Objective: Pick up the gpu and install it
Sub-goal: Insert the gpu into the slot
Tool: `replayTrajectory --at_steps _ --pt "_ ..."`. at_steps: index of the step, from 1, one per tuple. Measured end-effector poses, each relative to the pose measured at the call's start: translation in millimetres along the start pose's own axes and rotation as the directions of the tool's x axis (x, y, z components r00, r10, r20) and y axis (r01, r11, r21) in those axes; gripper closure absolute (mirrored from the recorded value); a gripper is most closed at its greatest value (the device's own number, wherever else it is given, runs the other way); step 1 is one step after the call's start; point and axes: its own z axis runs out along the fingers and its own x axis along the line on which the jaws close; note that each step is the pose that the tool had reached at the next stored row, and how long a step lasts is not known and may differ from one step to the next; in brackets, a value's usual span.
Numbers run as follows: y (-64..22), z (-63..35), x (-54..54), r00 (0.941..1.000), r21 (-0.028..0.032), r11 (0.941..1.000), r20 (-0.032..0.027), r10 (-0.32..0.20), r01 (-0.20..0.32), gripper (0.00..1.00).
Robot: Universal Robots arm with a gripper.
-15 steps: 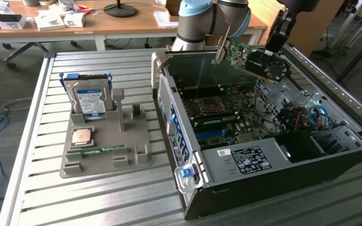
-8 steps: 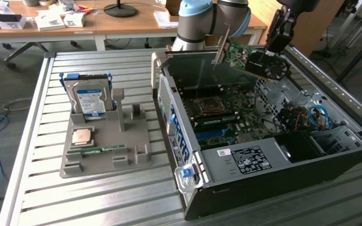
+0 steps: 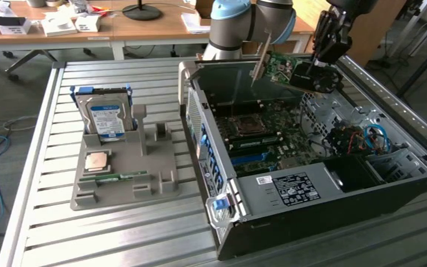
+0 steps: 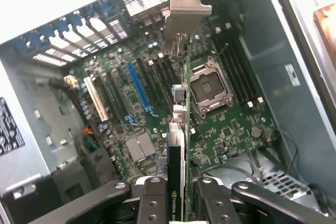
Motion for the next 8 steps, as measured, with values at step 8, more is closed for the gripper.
replayTrajectory --at_steps 8 --pt "0.0 0.1 0.0 0.9894 0.0009 0.9895 -0.0084 -0.145 0.145 0.74"
